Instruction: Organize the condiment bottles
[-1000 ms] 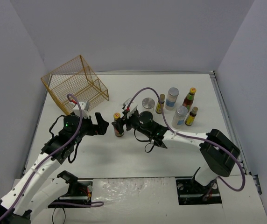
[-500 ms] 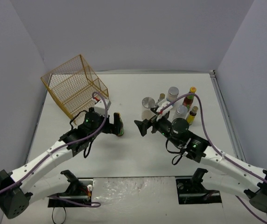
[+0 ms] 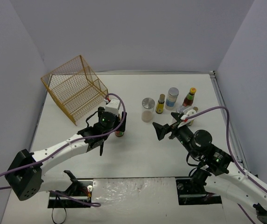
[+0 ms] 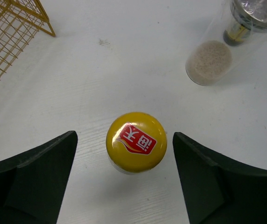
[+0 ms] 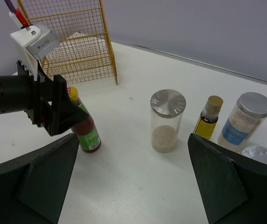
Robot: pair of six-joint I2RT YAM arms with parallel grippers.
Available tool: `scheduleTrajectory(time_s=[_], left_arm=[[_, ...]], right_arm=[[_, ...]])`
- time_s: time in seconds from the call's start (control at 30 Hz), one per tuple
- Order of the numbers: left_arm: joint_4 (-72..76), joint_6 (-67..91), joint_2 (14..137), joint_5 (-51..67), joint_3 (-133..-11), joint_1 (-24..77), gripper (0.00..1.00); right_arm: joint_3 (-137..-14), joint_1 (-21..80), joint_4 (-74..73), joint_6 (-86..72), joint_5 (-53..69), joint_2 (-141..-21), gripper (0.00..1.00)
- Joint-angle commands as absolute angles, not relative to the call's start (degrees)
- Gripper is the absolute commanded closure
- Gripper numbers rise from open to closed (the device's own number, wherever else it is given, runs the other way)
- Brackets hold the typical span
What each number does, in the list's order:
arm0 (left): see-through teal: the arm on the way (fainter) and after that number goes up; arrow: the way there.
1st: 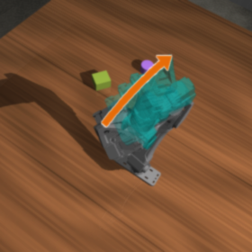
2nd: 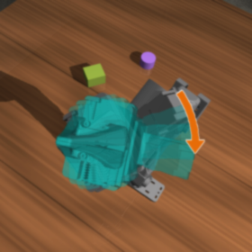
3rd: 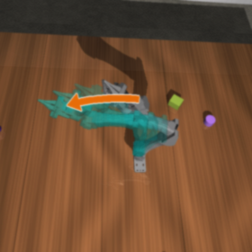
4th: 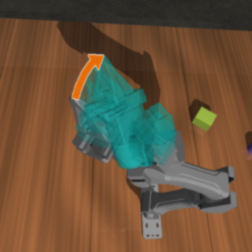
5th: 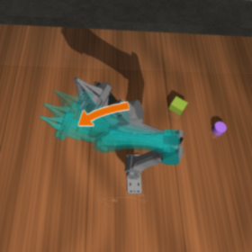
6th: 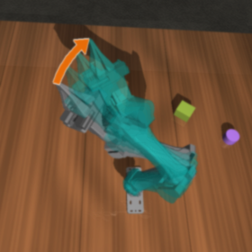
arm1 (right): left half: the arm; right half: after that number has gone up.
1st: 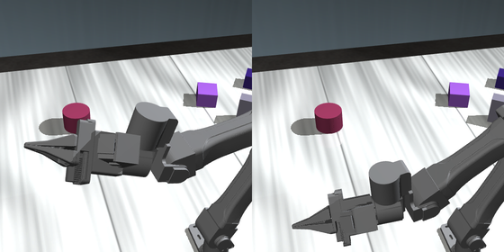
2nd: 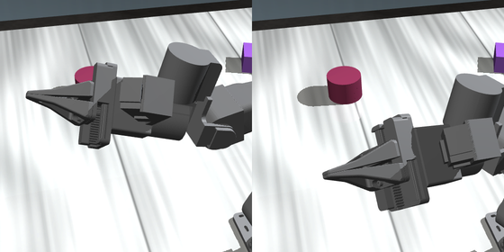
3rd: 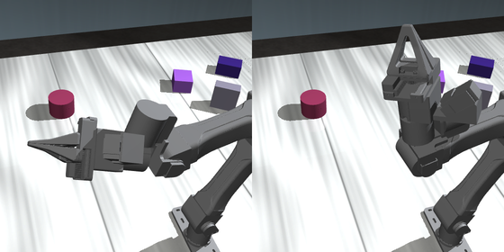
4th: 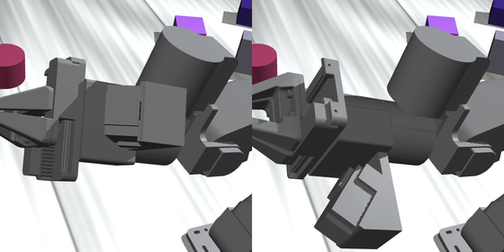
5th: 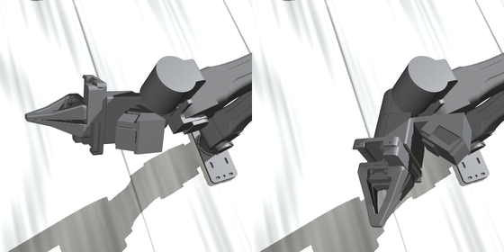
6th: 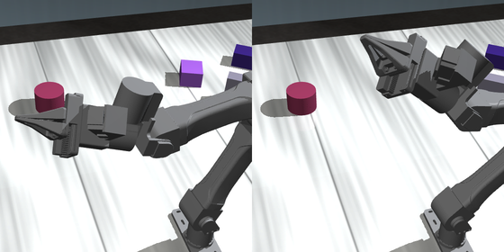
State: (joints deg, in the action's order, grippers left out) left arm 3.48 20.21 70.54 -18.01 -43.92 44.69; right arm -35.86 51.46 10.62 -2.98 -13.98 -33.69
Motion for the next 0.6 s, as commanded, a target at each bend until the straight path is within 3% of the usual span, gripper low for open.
scheduleTrajectory(time_s=[0.0, 0.07, 0.17, 0.23, 0.57], left_arm=[[10.0, 20.97, 70.72, -21.82, -46.54, 45.26, 0.29], [10.0, 21.75, 70.76, -21.89, -46.43, 45.34, 0.46], [9.96, 22.61, 70.18, -21.81, -46.19, 45.35, 0.83], [9.09, 22.9, 69.61, -22.03, -46.84, 45.35, 0.97], [-4.33, 17.95, 65.9, -28.36, -60.07, 43.13, 1.0]], right_arm=[[-36.35, 51.77, 13.1, -2.99, -15.19, -34.39, 0.0], [-36.31, 51.69, 13.1, -2.99, -15.12, -33.81, 0.0], [-36.11, 51.68, 13.1, -2.91, -15.31, -32.75, 0.01], [-35.97, 51.68, 13.1, -3.05, -15.52, -32.24, 0.01], [-37.11, 51.77, 13.16, -3.1, -15.3, -33.2, 0.01]])
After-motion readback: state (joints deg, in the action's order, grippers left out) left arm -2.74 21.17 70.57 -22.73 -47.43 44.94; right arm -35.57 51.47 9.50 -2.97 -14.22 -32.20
